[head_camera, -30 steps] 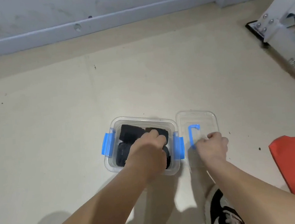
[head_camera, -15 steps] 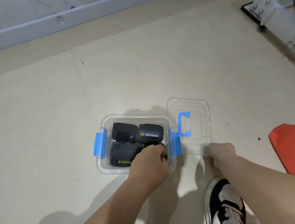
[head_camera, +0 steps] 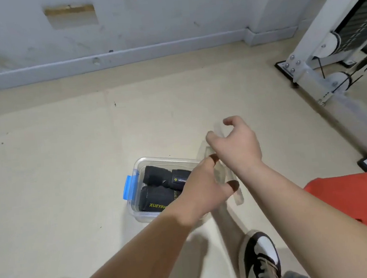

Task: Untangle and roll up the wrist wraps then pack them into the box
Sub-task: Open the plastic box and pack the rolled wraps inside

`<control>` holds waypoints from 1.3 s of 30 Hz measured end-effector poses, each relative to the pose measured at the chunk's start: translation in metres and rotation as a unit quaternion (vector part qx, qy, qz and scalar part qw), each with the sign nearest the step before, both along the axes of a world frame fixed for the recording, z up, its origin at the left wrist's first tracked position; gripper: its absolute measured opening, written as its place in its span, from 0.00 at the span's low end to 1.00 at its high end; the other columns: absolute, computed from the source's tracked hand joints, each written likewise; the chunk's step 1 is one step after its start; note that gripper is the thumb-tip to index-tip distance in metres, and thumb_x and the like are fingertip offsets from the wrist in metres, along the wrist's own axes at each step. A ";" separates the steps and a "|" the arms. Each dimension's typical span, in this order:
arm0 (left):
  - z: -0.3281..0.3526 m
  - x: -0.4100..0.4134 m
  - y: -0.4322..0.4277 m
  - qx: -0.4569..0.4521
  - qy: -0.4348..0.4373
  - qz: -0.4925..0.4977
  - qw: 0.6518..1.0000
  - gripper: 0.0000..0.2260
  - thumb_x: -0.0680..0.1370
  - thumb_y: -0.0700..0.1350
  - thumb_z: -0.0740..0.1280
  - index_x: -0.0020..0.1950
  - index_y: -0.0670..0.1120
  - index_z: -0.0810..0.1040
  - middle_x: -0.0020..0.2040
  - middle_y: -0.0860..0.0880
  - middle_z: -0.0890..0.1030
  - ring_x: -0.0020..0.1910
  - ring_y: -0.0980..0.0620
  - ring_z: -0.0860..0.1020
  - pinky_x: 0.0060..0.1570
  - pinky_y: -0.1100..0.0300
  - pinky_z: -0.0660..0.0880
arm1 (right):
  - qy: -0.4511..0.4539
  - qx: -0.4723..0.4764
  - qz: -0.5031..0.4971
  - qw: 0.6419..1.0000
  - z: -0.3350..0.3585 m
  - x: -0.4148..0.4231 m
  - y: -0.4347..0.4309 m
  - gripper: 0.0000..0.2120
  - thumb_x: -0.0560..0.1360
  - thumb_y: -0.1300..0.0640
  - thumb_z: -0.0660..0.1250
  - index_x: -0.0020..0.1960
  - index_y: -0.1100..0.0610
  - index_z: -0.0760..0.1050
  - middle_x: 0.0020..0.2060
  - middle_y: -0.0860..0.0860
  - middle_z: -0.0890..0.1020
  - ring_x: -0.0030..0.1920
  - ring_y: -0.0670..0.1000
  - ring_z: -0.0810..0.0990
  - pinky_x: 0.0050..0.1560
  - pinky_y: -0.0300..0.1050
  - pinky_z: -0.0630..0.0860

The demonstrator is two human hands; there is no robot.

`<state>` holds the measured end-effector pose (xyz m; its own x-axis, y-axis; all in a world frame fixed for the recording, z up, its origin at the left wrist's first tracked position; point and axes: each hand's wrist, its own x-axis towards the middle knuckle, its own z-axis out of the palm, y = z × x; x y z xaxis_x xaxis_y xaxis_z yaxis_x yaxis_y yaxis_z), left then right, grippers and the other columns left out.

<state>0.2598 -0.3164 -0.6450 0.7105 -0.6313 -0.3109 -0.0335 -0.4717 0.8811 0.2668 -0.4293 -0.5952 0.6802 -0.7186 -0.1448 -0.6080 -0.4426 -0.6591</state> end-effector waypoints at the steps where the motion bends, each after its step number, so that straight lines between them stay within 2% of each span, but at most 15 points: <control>1: 0.004 -0.001 -0.001 -0.025 0.025 0.026 0.999 0.16 0.77 0.46 0.74 0.64 0.51 0.77 0.56 0.53 0.82 0.56 0.53 0.80 0.53 0.63 0.77 | 0.004 -0.012 0.018 1.000 0.007 0.000 0.012 0.24 0.73 0.43 0.70 0.66 0.47 0.73 0.48 0.47 0.83 0.49 0.54 0.83 0.45 0.47 0.74; 4: 0.016 0.004 0.010 -0.079 0.049 0.142 0.986 0.08 0.80 0.39 0.67 0.47 0.52 0.75 0.38 0.54 0.80 0.38 0.54 0.79 0.35 0.67 0.71 | -0.054 0.066 0.051 0.995 0.012 0.002 0.033 0.22 0.70 0.39 0.74 0.60 0.47 0.75 0.41 0.50 0.85 0.43 0.55 0.85 0.44 0.48 0.79; 6: 0.014 0.012 0.029 -0.087 0.062 0.220 0.970 0.08 0.82 0.40 0.63 0.56 0.53 0.76 0.45 0.51 0.84 0.42 0.51 0.82 0.38 0.64 0.75 | -0.134 0.190 0.024 0.972 0.012 0.005 0.032 0.17 0.76 0.41 0.72 0.53 0.54 0.79 0.32 0.54 0.83 0.34 0.55 0.84 0.39 0.48 0.78; 8: 0.004 0.023 0.054 -0.098 0.099 0.301 0.943 0.13 0.82 0.39 0.61 0.64 0.53 0.73 0.50 0.48 0.86 0.40 0.52 0.83 0.37 0.64 0.77 | -0.143 0.202 -0.041 0.968 -0.004 0.007 0.020 0.14 0.81 0.46 0.65 0.50 0.57 0.79 0.37 0.53 0.83 0.39 0.58 0.85 0.42 0.49 0.79; 12: -0.018 0.047 0.109 -0.082 0.161 0.357 0.916 0.16 0.86 0.42 0.61 0.73 0.53 0.70 0.44 0.44 0.88 0.36 0.51 0.81 0.39 0.58 0.78 | 0.042 0.130 -0.094 0.986 -0.056 -0.006 0.009 0.26 0.79 0.46 0.64 0.75 0.53 0.69 0.71 0.55 0.72 0.66 0.60 0.76 0.65 0.55 0.75; 14: -0.029 0.055 0.128 -0.070 0.197 0.352 0.912 0.21 0.87 0.44 0.60 0.80 0.54 0.66 0.42 0.45 0.88 0.35 0.49 0.79 0.40 0.57 0.77 | 0.100 0.198 -0.086 0.971 -0.080 -0.017 0.017 0.30 0.81 0.45 0.64 0.78 0.57 0.65 0.71 0.56 0.74 0.61 0.61 0.77 0.62 0.52 0.75; 16: -0.040 0.061 0.137 -0.062 0.211 0.348 0.911 0.21 0.87 0.45 0.62 0.81 0.53 0.65 0.42 0.44 0.87 0.34 0.49 0.78 0.37 0.58 0.77 | 0.122 0.249 -0.085 0.957 -0.100 -0.026 0.028 0.23 0.81 0.47 0.65 0.67 0.63 0.74 0.54 0.55 0.81 0.48 0.60 0.80 0.56 0.57 0.81; 18: -0.054 0.066 0.140 -0.024 0.153 0.346 0.925 0.15 0.85 0.47 0.65 0.72 0.52 0.75 0.42 0.45 0.85 0.35 0.50 0.79 0.39 0.58 0.78 | 0.126 0.224 -0.080 0.963 -0.122 -0.033 0.034 0.14 0.80 0.48 0.66 0.52 0.60 0.78 0.42 0.54 0.81 0.41 0.60 0.81 0.53 0.64 0.84; 20: -0.071 0.072 0.141 0.026 0.066 0.354 0.932 0.06 0.83 0.48 0.68 0.53 0.48 0.83 0.38 0.50 0.81 0.35 0.49 0.77 0.41 0.56 0.76 | 0.117 0.204 -0.086 0.968 -0.136 -0.034 0.036 0.08 0.80 0.49 0.67 0.49 0.54 0.77 0.41 0.53 0.82 0.40 0.59 0.81 0.51 0.62 0.84; 22: -0.090 0.076 0.142 0.073 0.018 0.329 0.941 0.14 0.82 0.48 0.68 0.38 0.45 0.76 0.31 0.52 0.73 0.32 0.48 0.70 0.37 0.55 0.68 | 0.102 0.196 -0.090 0.971 -0.138 -0.032 0.035 0.06 0.81 0.52 0.66 0.54 0.53 0.78 0.41 0.52 0.82 0.38 0.56 0.80 0.47 0.53 0.82; 24: -0.103 0.077 0.142 0.120 -0.015 0.295 0.948 0.16 0.82 0.46 0.67 0.36 0.43 0.72 0.31 0.49 0.71 0.33 0.47 0.68 0.35 0.56 0.64 | 0.105 0.186 -0.086 0.973 -0.141 -0.031 0.030 0.05 0.82 0.55 0.66 0.56 0.52 0.78 0.41 0.49 0.80 0.37 0.52 0.80 0.44 0.47 0.75; 28: -0.112 0.081 0.142 0.169 -0.019 0.300 0.939 0.08 0.83 0.53 0.66 0.53 0.51 0.83 0.51 0.45 0.80 0.51 0.42 0.79 0.48 0.54 0.75 | 0.096 0.215 -0.099 0.967 -0.156 -0.029 0.026 0.03 0.81 0.55 0.69 0.55 0.51 0.78 0.46 0.51 0.83 0.40 0.55 0.82 0.48 0.54 0.82; 32: -0.120 0.080 0.149 0.162 -0.011 0.284 0.945 0.13 0.82 0.59 0.63 0.60 0.57 0.82 0.45 0.50 0.83 0.51 0.44 0.80 0.55 0.45 0.79 | 0.066 0.218 -0.106 0.968 -0.166 -0.029 0.029 0.05 0.82 0.57 0.67 0.58 0.54 0.76 0.41 0.52 0.81 0.37 0.54 0.79 0.39 0.46 0.75; 35: -0.128 0.065 0.143 0.218 -0.044 0.258 0.940 0.20 0.86 0.57 0.56 0.78 0.56 0.69 0.57 0.48 0.80 0.62 0.43 0.75 0.63 0.46 0.73 | 0.066 0.199 -0.085 0.974 -0.169 -0.034 0.033 0.08 0.84 0.56 0.64 0.63 0.54 0.73 0.41 0.51 0.80 0.40 0.54 0.80 0.44 0.48 0.76; 39: -0.131 0.053 0.135 0.253 -0.067 0.254 0.931 0.22 0.87 0.54 0.52 0.83 0.56 0.60 0.63 0.46 0.77 0.62 0.42 0.73 0.61 0.46 0.71 | 0.097 0.142 -0.007 0.985 -0.177 -0.044 0.042 0.13 0.85 0.54 0.61 0.69 0.54 0.71 0.53 0.54 0.83 0.54 0.59 0.81 0.57 0.51 0.76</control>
